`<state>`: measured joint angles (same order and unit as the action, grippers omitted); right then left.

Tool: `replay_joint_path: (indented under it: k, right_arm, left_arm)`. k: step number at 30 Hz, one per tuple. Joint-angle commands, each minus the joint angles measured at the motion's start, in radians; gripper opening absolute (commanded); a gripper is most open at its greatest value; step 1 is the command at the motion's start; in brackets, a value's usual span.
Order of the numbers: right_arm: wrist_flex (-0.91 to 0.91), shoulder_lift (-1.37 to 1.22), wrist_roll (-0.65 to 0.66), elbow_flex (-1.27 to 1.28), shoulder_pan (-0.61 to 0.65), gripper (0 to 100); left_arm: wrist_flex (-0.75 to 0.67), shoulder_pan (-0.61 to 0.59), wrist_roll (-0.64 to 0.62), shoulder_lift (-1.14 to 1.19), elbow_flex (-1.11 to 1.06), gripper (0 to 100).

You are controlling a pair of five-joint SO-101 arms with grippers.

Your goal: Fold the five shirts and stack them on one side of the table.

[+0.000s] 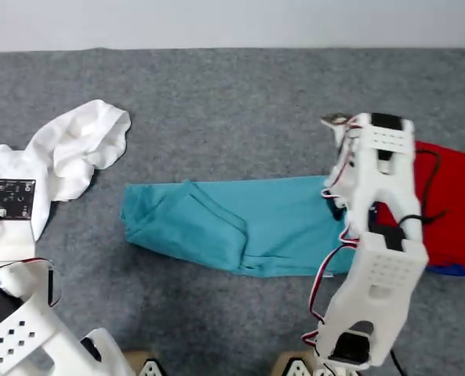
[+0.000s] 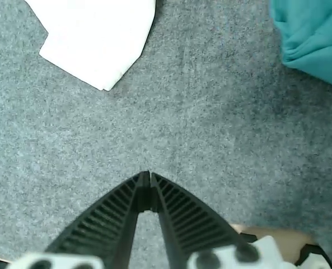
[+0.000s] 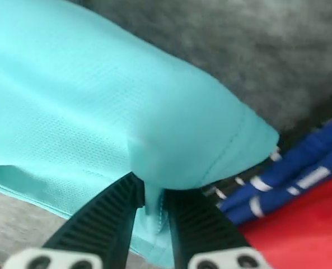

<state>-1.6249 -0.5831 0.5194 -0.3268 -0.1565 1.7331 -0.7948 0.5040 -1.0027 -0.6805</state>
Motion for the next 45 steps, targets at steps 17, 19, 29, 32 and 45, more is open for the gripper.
replay_joint_path:
  k: [17, 19, 29, 32, 45]
  right_arm:
    - [-0.171, 0.360, 0.000, 0.005, 0.334, 1.0]
    - [-0.170, 0.395, -0.017, 0.025, 0.397, 1.0]
    - [-0.048, 0.409, -0.130, 0.018, 0.680, 1.0]
    - [0.021, 0.407, -0.138, 0.018, 0.748, 1.0]
    - [0.228, 0.206, -0.135, -0.126, 0.903, 1.0]
  left_arm:
    - [-0.011, 0.006, -0.003, -0.014, 0.010, 1]
    - [-0.011, 0.006, -0.003, -0.014, 0.010, 1]
    - [-0.035, 0.005, -0.003, -0.015, 0.010, 1]
    - [-0.040, 0.005, -0.003, -0.015, 0.008, 1]
    - [-0.046, 0.006, -0.003, -0.015, 0.004, 1]
